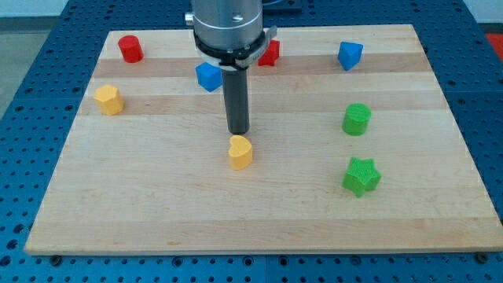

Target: Move the blue cube towards the bottom left

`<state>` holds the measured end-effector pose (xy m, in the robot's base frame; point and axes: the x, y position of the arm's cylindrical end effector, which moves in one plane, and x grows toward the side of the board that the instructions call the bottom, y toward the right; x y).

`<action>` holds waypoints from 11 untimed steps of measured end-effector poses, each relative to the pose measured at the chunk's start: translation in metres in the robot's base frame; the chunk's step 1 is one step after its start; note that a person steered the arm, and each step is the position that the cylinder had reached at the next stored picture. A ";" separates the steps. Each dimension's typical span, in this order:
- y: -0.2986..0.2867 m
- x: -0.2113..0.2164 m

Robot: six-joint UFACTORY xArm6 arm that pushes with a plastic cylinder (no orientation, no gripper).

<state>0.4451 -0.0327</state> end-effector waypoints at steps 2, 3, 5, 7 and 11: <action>-0.016 0.093; -0.005 0.032; -0.041 -0.114; -0.044 -0.146; -0.188 -0.012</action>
<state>0.4328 -0.2209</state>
